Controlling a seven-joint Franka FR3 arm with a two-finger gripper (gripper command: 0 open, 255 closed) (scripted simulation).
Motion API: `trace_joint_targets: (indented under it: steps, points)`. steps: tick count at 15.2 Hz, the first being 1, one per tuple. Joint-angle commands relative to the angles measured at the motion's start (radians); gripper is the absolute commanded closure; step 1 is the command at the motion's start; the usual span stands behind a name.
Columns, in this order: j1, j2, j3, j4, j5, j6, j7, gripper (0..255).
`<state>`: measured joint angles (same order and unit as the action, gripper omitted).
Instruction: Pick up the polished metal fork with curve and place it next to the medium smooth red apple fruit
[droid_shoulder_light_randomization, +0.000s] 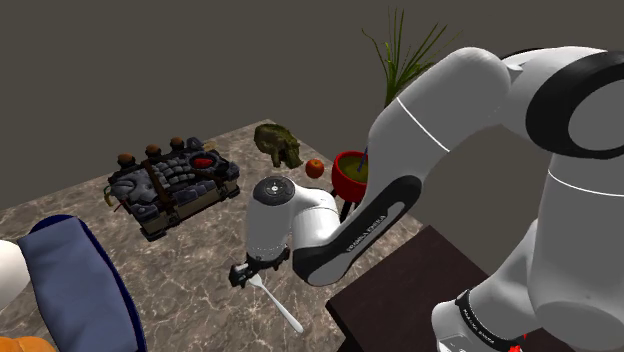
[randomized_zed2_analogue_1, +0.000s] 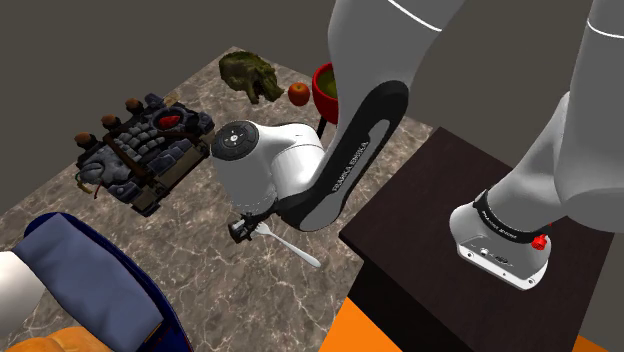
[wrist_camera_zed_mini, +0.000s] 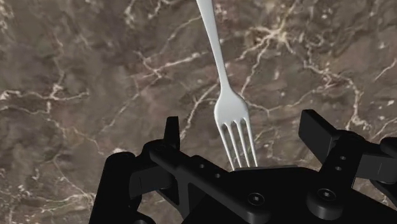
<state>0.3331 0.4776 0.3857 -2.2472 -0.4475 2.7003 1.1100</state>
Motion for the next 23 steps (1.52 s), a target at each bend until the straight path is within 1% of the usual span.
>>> trace_joint_targets:
  steps: [1,6,14,15,23]
  points:
    - [0.022,0.033,-0.025,0.012,-0.027,0.022,0.024,0]
    - [0.055,0.094,-0.067,0.036,-0.066,0.06,0.053,0]
    - [0.055,0.094,-0.067,0.036,-0.066,0.06,0.053,0]
    - [0.055,0.094,-0.067,0.036,-0.066,0.06,0.053,255]
    - [0.057,0.098,-0.068,0.041,-0.066,0.059,0.054,255]
